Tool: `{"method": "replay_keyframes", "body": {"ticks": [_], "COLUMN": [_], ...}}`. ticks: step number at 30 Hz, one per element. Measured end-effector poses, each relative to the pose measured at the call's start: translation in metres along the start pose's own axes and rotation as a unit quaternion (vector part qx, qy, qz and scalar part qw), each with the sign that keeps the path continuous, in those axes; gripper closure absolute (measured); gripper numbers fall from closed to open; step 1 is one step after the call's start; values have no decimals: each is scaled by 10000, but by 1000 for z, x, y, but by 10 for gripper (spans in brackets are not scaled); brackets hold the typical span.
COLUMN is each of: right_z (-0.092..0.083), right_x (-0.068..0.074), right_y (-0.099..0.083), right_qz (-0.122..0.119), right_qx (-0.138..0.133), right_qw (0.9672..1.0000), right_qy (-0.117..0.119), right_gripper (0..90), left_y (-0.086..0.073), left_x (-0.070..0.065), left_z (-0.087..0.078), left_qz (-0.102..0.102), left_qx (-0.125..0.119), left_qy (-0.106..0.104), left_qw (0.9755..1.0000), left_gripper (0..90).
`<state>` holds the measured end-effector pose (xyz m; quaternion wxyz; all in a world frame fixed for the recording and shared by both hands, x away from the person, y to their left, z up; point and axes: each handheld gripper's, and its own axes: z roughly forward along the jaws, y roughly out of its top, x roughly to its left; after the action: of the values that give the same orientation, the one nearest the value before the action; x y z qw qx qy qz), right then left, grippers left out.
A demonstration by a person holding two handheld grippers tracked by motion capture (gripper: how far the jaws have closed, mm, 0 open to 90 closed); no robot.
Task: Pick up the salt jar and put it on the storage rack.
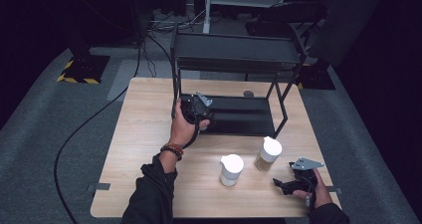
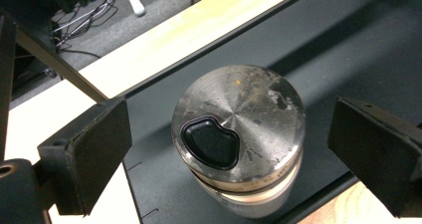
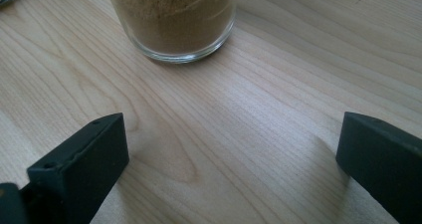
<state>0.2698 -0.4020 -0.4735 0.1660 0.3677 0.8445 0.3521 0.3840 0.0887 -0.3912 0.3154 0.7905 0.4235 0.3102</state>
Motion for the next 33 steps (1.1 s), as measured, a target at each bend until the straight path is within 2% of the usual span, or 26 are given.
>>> {"method": "replay_keyframes", "body": {"ticks": [16,20,29,31,33], "right_z": [0,0,0,0,0], "right_x": [0,0,0,0,0], "right_y": [0,0,0,0,0], "right_qz": [1,2,1,1,2], "right_qx": [0,0,-1,-1,-1], "right_qw": [10000,10000,10000,10000,10000], "right_qy": [0,-1,-1,-1,0], "right_gripper": [0,0,0,0,0], "left_y": [-6,-11,-24,-28,-32], "left_x": [-4,-4,-4,-7,-5], "left_z": [-25,-32,-44,-47,-49], "left_qz": [327,419,489,605,613], "left_qx": [-174,-217,-324,-356,-377], "left_qy": [-33,-10,-43,18,-7], "left_qw": [9993,9989,9983,9975,9974], "left_gripper": [31,30,30,30,30]}}
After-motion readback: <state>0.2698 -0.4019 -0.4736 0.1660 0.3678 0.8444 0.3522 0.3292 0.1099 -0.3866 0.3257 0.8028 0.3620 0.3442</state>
